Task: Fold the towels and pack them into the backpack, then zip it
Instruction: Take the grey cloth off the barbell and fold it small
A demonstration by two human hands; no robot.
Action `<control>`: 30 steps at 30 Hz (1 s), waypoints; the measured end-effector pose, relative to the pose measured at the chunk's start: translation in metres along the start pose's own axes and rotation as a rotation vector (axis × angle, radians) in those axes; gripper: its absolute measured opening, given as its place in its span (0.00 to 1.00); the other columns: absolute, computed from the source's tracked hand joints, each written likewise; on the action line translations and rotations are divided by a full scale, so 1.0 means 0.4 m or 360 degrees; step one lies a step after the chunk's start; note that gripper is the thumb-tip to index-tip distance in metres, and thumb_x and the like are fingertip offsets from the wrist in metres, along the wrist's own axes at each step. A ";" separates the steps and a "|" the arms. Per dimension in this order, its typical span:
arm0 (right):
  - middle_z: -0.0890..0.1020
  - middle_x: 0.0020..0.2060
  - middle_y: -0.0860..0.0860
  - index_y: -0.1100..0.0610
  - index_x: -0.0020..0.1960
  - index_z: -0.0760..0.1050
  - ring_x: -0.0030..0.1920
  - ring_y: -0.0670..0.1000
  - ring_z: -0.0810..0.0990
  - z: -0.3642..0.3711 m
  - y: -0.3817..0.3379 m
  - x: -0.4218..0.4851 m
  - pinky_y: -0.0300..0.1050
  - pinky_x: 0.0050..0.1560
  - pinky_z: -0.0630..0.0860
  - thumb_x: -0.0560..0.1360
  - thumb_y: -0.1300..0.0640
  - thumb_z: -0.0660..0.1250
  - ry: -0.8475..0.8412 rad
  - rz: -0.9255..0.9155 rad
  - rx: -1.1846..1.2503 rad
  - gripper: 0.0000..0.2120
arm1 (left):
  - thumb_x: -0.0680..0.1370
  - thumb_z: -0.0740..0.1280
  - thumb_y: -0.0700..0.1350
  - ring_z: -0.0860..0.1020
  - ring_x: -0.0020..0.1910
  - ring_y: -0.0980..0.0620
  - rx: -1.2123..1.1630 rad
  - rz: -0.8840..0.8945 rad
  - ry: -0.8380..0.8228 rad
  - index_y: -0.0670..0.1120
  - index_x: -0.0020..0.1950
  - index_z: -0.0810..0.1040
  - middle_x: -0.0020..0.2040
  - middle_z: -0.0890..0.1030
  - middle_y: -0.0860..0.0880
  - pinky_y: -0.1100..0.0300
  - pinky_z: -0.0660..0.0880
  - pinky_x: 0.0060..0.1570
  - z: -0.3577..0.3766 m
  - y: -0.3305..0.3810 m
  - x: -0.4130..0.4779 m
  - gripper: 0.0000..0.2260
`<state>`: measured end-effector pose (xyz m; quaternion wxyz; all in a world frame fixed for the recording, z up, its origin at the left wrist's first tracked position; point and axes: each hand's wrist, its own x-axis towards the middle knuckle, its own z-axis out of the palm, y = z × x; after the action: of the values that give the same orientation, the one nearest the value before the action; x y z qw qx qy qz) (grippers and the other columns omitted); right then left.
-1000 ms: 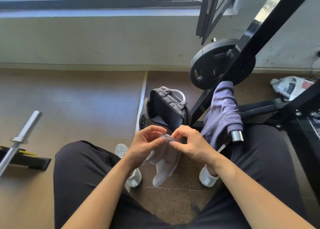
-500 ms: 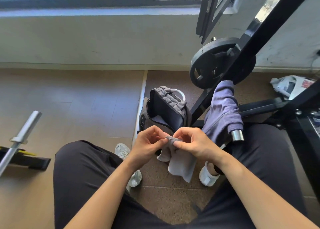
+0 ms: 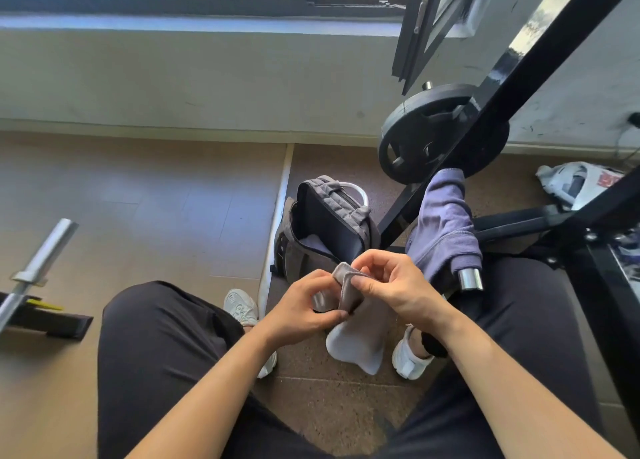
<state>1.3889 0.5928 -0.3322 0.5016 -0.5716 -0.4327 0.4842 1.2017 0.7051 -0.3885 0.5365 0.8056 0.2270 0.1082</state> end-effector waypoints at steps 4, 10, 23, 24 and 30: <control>0.78 0.41 0.60 0.58 0.50 0.82 0.44 0.55 0.74 -0.013 -0.006 0.001 0.46 0.46 0.72 0.75 0.60 0.73 0.0110 -0.0032 0.0131 0.05 | 0.71 0.72 0.58 0.78 0.49 0.53 0.0486 -0.0207 -0.0167 0.52 0.47 0.79 0.49 0.77 0.55 0.49 0.77 0.51 0.008 -0.042 0.007 0.12; 0.78 0.41 0.57 0.53 0.48 0.82 0.45 0.53 0.74 -0.049 -0.025 -0.010 0.36 0.46 0.72 0.74 0.58 0.73 0.0374 -0.0116 0.0223 0.04 | 0.72 0.71 0.57 0.78 0.45 0.49 0.1035 -0.0358 -0.0220 0.55 0.43 0.73 0.43 0.75 0.54 0.55 0.72 0.40 0.001 -0.093 0.003 0.09; 0.80 0.45 0.48 0.52 0.54 0.76 0.47 0.47 0.78 -0.120 0.011 0.023 0.30 0.48 0.74 0.80 0.57 0.68 0.1213 -0.0172 -0.0478 0.04 | 0.69 0.77 0.49 0.81 0.38 0.57 0.0854 -0.0548 0.0223 0.58 0.32 0.77 0.34 0.82 0.59 0.62 0.70 0.36 -0.075 -0.101 -0.040 0.10; 0.80 0.47 0.48 0.52 0.56 0.76 0.49 0.47 0.79 -0.125 0.014 0.026 0.31 0.51 0.74 0.81 0.58 0.67 0.1213 -0.0162 -0.0495 0.05 | 0.69 0.77 0.47 0.80 0.36 0.59 0.0755 -0.0533 0.0332 0.58 0.32 0.78 0.33 0.82 0.59 0.62 0.71 0.37 -0.084 -0.100 -0.041 0.11; 0.81 0.46 0.48 0.58 0.58 0.80 0.48 0.48 0.79 -0.127 0.028 0.024 0.36 0.51 0.73 0.81 0.58 0.66 0.1151 -0.0148 -0.0778 0.08 | 0.74 0.76 0.41 0.81 0.36 0.56 0.0312 -0.0614 0.0917 0.54 0.39 0.81 0.35 0.83 0.54 0.62 0.75 0.39 -0.117 -0.092 -0.048 0.09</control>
<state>1.4408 0.5928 -0.3430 0.4921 -0.7861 -0.3564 0.1132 1.1560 0.7458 -0.4019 0.3812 0.7320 0.5260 0.2053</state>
